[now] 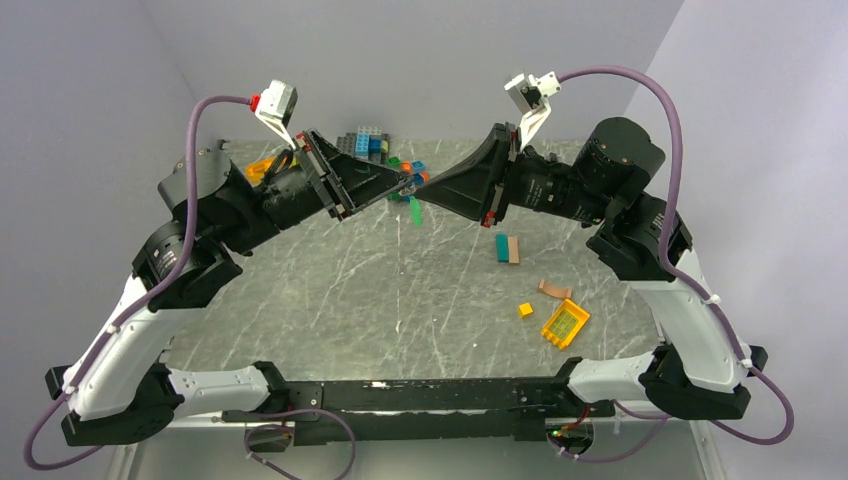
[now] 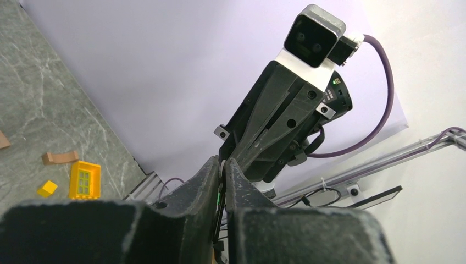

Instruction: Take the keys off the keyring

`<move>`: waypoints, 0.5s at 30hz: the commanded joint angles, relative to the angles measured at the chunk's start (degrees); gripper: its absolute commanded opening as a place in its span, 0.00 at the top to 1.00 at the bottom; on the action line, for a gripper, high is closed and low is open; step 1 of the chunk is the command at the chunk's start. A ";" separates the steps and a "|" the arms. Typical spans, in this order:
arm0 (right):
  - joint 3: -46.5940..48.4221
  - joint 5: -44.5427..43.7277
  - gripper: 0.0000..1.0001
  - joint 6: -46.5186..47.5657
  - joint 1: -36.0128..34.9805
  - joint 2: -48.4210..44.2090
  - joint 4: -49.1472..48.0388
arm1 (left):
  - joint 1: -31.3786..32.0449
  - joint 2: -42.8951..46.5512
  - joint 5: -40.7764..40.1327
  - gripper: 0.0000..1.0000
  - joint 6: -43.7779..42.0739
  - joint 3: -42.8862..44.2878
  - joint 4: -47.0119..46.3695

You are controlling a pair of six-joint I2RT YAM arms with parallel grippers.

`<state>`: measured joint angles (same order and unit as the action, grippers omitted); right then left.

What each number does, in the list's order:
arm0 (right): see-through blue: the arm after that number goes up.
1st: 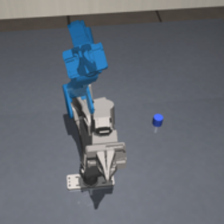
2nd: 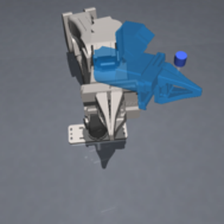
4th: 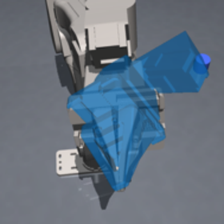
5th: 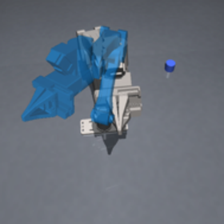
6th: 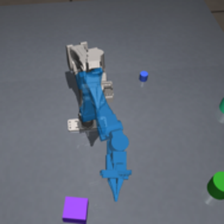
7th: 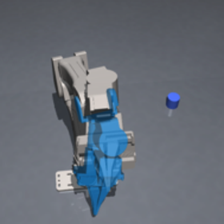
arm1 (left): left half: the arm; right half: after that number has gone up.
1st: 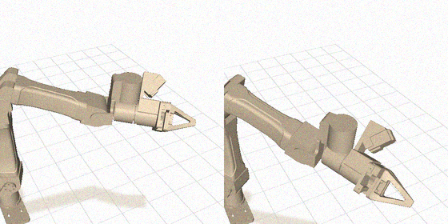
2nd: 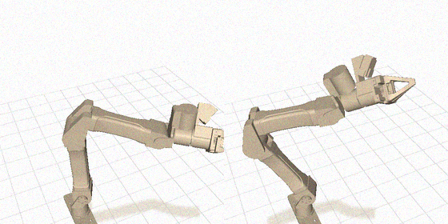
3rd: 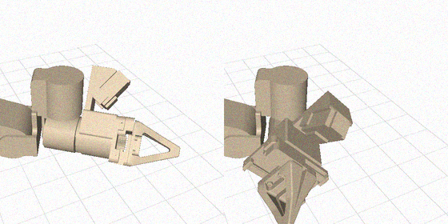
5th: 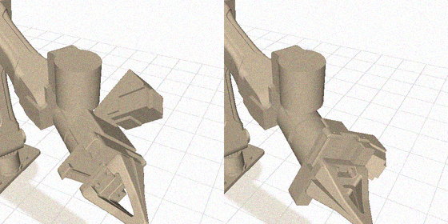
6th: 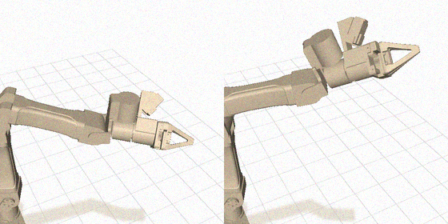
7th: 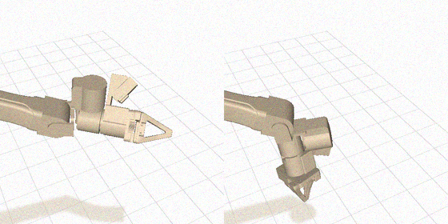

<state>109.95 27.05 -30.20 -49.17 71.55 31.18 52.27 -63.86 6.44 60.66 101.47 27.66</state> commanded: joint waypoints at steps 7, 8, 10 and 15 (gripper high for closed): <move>2.16 -1.44 1.00 1.53 -0.14 -0.16 0.72 | 0.19 0.21 1.21 1.00 -1.26 1.70 -0.29; 2.50 -1.55 1.00 1.87 -0.14 0.04 1.32 | 0.13 0.01 1.20 1.00 -1.18 2.02 0.16; 3.55 -1.86 1.00 2.85 -0.17 0.44 2.82 | 0.15 -0.36 1.27 1.00 -1.29 2.62 0.88; 5.23 -2.24 1.00 4.12 -0.23 1.20 5.35 | 0.18 -0.92 1.47 1.00 -1.63 3.39 1.37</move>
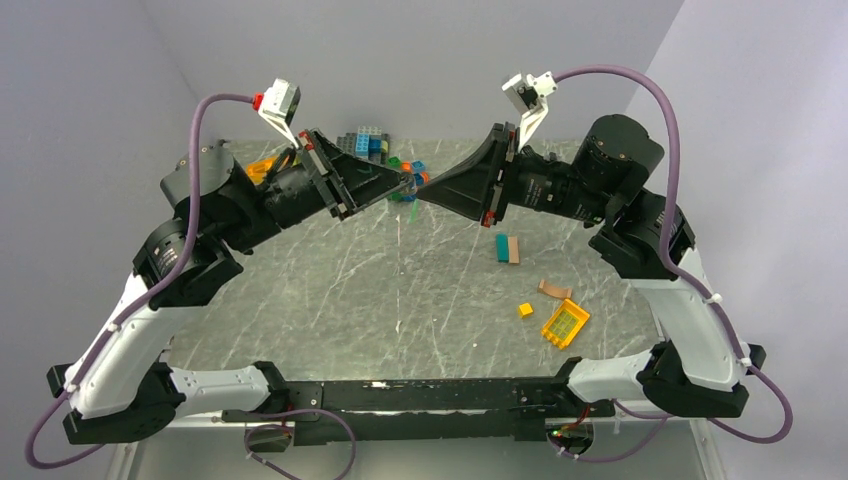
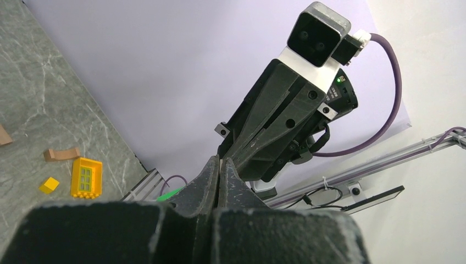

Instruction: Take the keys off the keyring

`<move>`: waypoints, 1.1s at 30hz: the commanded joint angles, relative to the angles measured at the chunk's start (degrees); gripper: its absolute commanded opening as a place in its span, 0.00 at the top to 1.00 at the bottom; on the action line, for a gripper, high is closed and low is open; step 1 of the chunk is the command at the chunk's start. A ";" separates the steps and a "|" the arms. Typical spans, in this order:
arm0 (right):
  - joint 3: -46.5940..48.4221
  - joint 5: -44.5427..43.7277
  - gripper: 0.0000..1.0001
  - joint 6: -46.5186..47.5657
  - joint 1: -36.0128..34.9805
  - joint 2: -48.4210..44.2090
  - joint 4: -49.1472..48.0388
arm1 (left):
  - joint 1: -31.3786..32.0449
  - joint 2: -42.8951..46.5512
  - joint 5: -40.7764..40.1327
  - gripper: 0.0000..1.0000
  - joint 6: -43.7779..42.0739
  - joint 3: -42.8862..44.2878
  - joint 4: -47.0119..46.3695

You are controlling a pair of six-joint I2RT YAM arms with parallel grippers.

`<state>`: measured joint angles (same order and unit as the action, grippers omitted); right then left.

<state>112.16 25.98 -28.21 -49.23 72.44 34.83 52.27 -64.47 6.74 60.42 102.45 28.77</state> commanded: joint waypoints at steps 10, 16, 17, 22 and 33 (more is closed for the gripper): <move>5.19 -0.36 1.00 3.26 -0.26 2.48 5.25 | 0.11 -2.68 2.51 1.00 -2.71 5.61 2.74; 6.78 0.28 1.00 4.44 -0.67 3.87 7.31 | 0.17 -4.50 3.98 1.00 -3.34 7.55 3.76; 7.13 0.42 1.00 4.67 -0.92 4.28 7.81 | 0.12 -4.98 4.17 1.00 -3.56 8.25 4.20; 8.25 0.30 1.00 5.51 -2.29 5.91 9.26 | 0.13 -6.96 5.92 1.00 -4.36 10.82 5.38; 10.77 -5.98 1.00 7.73 -4.01 7.77 15.02 | 0.12 -8.97 3.64 1.00 -7.68 13.45 15.47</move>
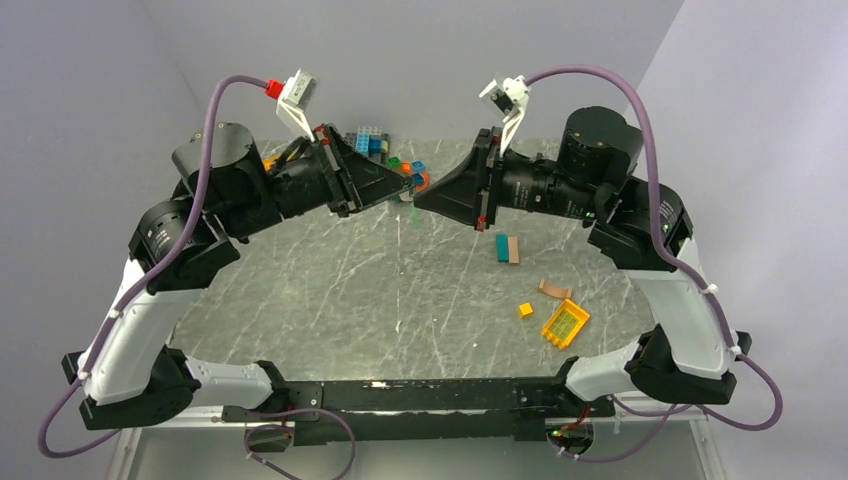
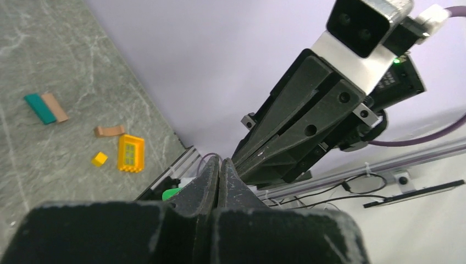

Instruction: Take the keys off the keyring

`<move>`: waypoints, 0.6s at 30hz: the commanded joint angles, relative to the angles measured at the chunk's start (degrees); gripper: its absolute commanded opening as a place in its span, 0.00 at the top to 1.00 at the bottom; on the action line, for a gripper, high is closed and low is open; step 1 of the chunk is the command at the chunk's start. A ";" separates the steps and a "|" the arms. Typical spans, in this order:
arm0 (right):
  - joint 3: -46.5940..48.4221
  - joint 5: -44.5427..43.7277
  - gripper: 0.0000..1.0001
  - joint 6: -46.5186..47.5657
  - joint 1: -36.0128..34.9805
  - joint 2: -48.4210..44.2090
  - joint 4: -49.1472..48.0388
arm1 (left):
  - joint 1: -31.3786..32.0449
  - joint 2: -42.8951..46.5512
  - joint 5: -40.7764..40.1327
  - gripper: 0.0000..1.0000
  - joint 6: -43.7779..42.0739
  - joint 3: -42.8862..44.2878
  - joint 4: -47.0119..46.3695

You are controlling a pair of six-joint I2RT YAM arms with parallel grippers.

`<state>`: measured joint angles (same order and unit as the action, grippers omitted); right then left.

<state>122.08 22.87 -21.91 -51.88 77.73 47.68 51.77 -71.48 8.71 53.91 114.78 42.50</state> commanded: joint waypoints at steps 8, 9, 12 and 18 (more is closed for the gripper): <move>-3.67 -5.16 0.23 -0.20 -1.47 -1.30 -0.46 | 0.63 -0.47 0.96 1.00 -0.75 -2.96 0.89; -5.39 -5.70 0.15 -0.77 -1.40 -2.77 -1.84 | 0.64 -0.30 1.21 1.00 -0.53 -3.26 0.08; -12.77 -5.90 0.09 -2.85 -0.70 -8.66 -8.40 | 0.56 0.57 2.37 1.00 0.27 -4.77 -3.75; -20.82 3.22 0.08 -9.02 4.33 -15.07 -19.29 | -1.21 5.81 10.25 1.00 3.90 -15.93 -23.49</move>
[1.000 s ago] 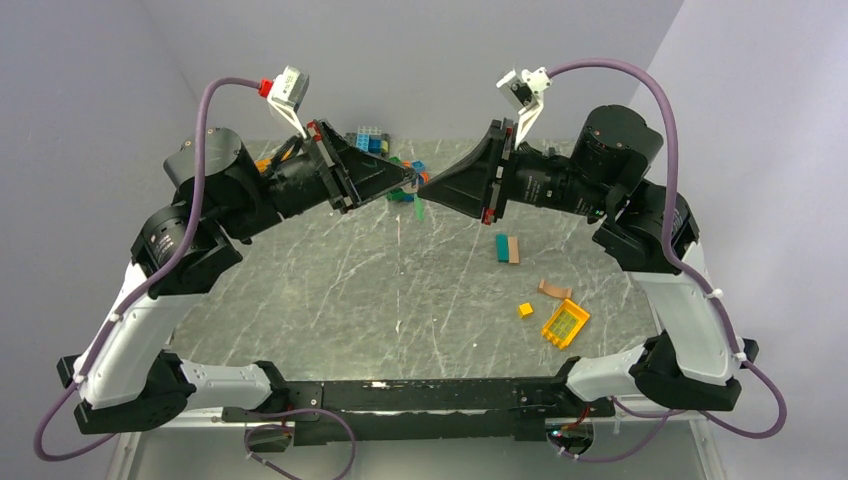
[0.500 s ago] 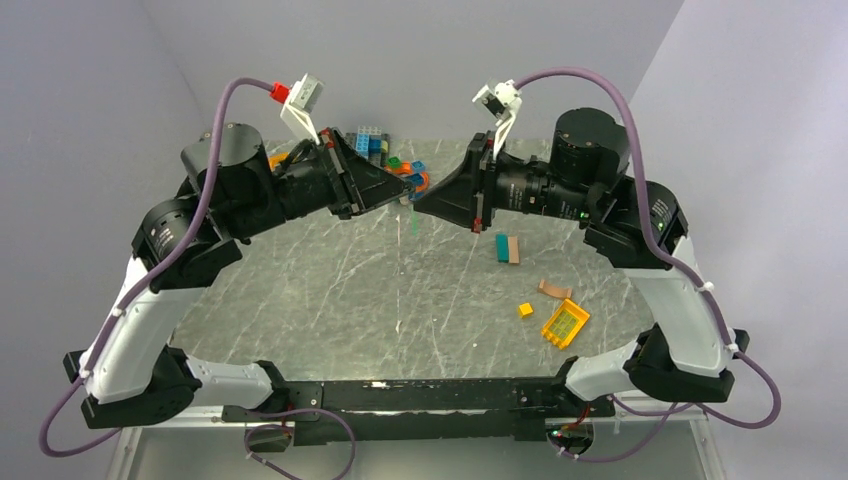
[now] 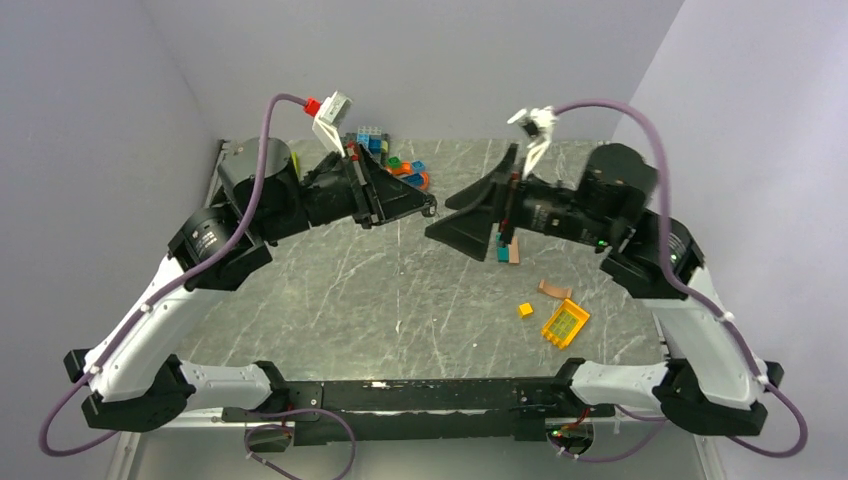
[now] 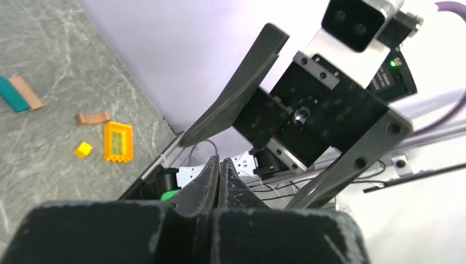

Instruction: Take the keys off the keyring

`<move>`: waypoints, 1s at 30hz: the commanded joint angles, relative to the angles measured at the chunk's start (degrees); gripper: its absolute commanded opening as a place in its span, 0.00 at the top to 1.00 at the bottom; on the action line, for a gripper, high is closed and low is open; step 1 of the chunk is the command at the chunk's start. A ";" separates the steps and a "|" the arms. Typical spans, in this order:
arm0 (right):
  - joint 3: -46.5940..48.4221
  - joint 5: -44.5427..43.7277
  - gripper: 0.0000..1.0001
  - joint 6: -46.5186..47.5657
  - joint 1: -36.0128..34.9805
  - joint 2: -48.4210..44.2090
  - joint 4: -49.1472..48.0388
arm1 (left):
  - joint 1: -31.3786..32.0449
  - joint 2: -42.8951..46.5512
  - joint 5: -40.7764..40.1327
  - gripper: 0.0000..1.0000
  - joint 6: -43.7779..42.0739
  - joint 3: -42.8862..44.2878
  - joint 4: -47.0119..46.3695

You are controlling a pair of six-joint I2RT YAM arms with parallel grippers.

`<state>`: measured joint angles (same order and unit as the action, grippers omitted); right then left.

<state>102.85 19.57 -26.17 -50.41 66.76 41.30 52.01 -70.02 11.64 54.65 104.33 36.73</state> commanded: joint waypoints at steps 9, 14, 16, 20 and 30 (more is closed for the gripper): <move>-3.11 33.68 0.15 -23.76 16.27 -1.84 -36.37 | -6.83 4.27 26.90 1.00 11.19 -11.73 -41.81; -6.10 39.36 0.23 -34.50 17.77 0.15 -50.94 | -7.18 2.23 34.31 1.00 16.74 -11.97 -56.46; -6.10 40.42 0.25 -36.77 17.82 1.01 -53.81 | -7.16 1.85 35.42 1.00 18.08 -11.90 -60.49; -5.78 42.01 0.29 -39.97 17.83 2.47 -57.98 | -7.16 0.57 37.53 1.00 21.14 -11.47 -68.57; -6.03 43.93 0.38 -45.87 17.80 4.06 -65.33 | -7.18 -1.24 37.30 1.00 21.81 -10.01 -70.82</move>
<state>96.36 61.93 -68.99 -32.75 70.83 -18.20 45.08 -71.20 48.16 75.92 92.12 -30.09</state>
